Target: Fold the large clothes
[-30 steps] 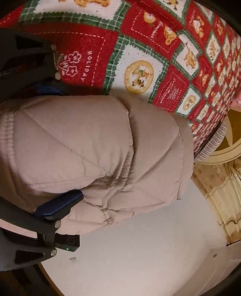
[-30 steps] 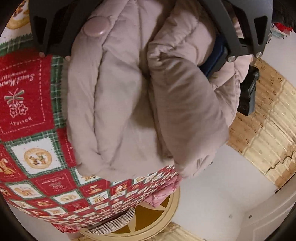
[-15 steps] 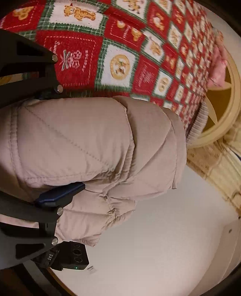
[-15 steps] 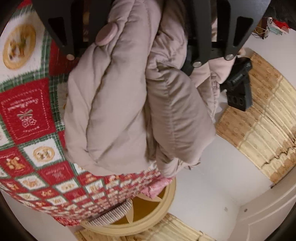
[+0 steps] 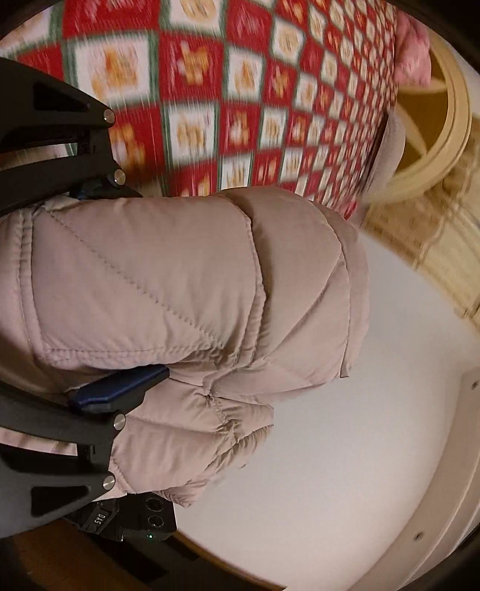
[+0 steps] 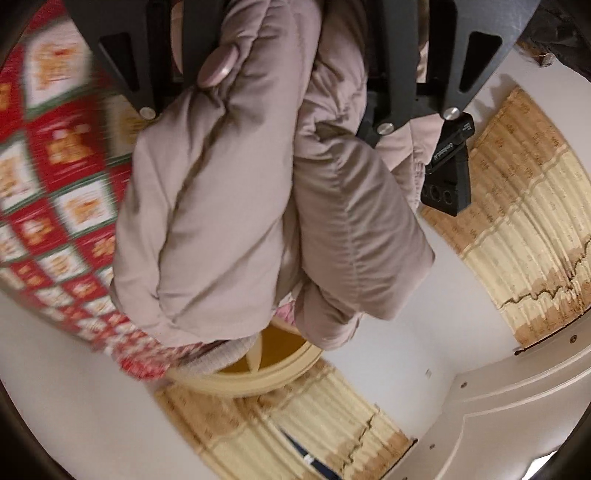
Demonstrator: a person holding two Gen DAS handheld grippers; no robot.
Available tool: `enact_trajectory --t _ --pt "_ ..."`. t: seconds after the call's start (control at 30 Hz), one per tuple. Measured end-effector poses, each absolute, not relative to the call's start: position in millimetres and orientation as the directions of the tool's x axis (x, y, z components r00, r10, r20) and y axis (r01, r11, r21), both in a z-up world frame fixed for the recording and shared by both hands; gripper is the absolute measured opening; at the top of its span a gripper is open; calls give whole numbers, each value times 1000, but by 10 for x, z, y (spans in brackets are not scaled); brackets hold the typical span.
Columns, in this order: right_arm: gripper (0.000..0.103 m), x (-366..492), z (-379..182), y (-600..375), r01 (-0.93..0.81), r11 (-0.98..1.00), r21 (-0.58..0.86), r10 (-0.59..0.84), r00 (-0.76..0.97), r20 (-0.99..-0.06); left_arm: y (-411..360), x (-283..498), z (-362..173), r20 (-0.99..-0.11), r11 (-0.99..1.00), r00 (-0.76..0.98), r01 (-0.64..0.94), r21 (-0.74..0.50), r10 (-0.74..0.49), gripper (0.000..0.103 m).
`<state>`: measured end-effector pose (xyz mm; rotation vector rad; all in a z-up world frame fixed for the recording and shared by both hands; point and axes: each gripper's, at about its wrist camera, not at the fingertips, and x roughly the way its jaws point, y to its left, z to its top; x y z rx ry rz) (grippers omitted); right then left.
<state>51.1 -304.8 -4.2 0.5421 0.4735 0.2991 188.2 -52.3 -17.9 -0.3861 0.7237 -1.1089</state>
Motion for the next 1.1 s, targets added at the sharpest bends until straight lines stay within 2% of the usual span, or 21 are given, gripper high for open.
enact_trajectory --t 0.17,0.37,0.5,0.63,0.73,0.8,0.9,1.1 --pt "44 266 88 -3485 -42 862 506 255 898 -360 -1234 1891 -143 -351 353 156 707 -613 -923 71" --pt "44 305 -41 -3972 87 878 470 117 914 -388 -1993 2105 -257 -444 400 146 727 -558 -884 71" --pt "44 603 -317 -4319 154 877 455 63 903 -425 -2423 2331 -452 -552 511 210 718 -472 -807 71" --pt "43 984 -803 -4716 276 846 456 1 854 -520 -2653 2575 -740 -631 613 256 650 -448 -733 72" --pt "45 1146 -1139 -4994 302 784 542 36 850 -526 -2714 2732 -858 -652 646 267 616 -451 -710 79" --pt "48 1209 -1253 -5058 304 753 584 59 852 -520 -2744 2791 -942 -671 681 299 600 -420 -678 88" --pt "51 1290 -1323 -5125 295 724 623 89 857 -508 -2775 2775 -1000 -669 713 368 605 -355 -646 97" --pt "52 1258 -1326 -5145 297 739 604 84 850 -521 -2807 2674 -1005 -676 742 427 614 -271 -600 100"
